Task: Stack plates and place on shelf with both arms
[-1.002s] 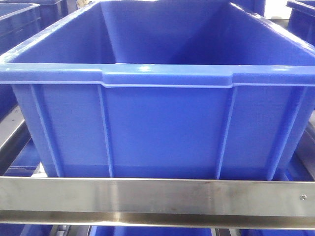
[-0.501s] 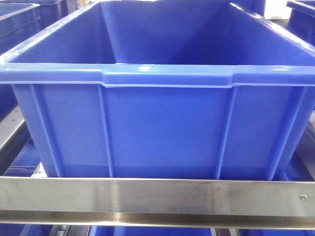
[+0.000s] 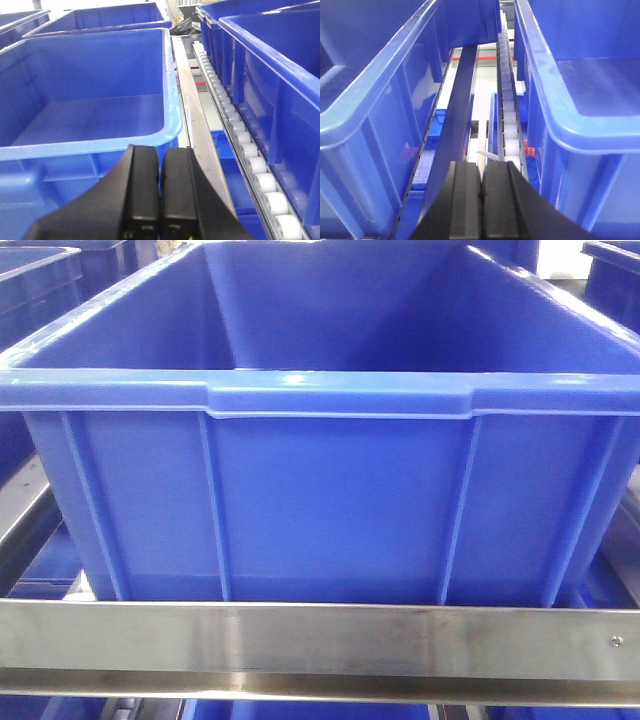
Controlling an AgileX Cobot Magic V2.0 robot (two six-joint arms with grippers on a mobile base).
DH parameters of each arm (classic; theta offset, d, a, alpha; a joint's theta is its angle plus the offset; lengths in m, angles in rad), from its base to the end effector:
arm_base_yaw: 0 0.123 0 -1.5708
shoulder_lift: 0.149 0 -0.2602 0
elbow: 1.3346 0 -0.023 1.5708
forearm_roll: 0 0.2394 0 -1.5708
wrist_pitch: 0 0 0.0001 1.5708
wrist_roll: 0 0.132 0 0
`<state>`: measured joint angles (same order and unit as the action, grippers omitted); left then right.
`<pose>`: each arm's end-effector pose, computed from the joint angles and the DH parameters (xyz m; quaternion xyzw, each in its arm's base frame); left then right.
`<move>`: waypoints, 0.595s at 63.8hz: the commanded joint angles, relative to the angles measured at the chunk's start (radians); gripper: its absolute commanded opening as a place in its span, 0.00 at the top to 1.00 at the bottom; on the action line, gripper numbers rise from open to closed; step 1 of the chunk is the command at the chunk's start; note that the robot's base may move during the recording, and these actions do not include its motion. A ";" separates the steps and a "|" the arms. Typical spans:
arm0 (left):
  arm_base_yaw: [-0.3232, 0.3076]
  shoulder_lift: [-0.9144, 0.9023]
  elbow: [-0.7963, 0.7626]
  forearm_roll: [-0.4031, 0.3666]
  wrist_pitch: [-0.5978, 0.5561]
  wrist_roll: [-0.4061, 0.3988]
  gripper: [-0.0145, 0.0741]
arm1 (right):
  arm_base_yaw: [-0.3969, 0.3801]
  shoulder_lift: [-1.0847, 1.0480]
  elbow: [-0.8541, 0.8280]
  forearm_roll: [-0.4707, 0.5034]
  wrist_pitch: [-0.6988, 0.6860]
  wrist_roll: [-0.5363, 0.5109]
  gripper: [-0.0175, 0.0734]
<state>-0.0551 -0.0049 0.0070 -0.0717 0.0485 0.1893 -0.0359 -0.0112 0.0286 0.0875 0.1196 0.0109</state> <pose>0.1108 -0.0066 0.2084 0.0611 0.6913 0.0213 0.7197 0.1113 -0.0026 0.1918 0.0448 0.7230 0.0251 0.6890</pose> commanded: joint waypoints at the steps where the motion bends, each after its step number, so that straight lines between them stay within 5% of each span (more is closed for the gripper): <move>1: 0.001 -0.022 0.004 -0.011 -0.094 -0.035 0.75 | -0.004 -0.019 0.001 -0.010 -0.084 -0.011 0.76; 38: 0.001 -0.022 0.004 -0.011 -0.094 -0.040 0.75 | -0.004 -0.019 0.001 -0.010 -0.084 -0.011 0.76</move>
<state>-0.0551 -0.0049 0.0070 -0.0717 0.0461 0.1623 -0.0359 -0.0112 0.0286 0.0875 0.1196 0.0109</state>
